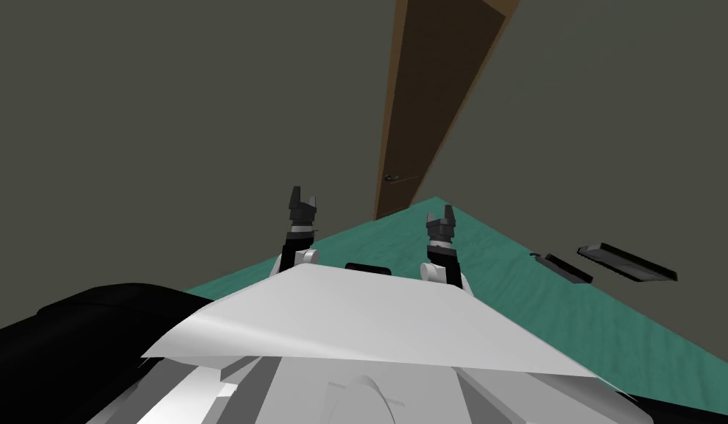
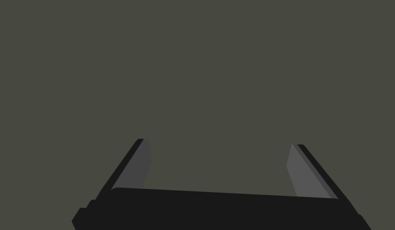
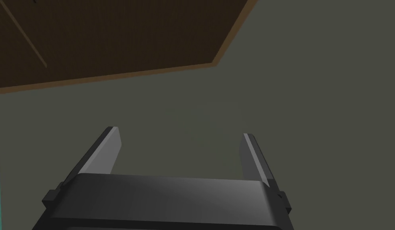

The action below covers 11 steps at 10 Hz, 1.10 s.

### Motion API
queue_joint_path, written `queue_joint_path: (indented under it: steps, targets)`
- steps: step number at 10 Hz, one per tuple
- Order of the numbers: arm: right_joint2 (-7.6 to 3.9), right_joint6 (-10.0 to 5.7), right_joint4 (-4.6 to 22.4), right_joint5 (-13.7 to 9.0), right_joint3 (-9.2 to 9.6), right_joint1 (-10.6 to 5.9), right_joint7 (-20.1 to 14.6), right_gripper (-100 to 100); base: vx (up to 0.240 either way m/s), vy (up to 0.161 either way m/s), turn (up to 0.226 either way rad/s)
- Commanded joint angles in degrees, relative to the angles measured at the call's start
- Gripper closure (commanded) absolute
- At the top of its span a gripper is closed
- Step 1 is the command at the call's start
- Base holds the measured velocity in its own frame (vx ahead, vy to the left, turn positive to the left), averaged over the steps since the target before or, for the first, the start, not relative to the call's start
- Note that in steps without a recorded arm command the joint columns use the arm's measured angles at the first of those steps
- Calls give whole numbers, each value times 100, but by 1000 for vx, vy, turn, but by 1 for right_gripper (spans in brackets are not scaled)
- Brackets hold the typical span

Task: Pull the door open

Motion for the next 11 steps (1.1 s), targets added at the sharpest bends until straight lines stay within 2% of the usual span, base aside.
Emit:
queue_joint_path:
  steps: [1, 11]
  targets:
    - [-96, -88, 255, -37, 42, -72, -31, -100, 114, -33, 145]
    - [-548, -485, 1572, -224, 180, -543, -185, -100, 96, -47, 112]
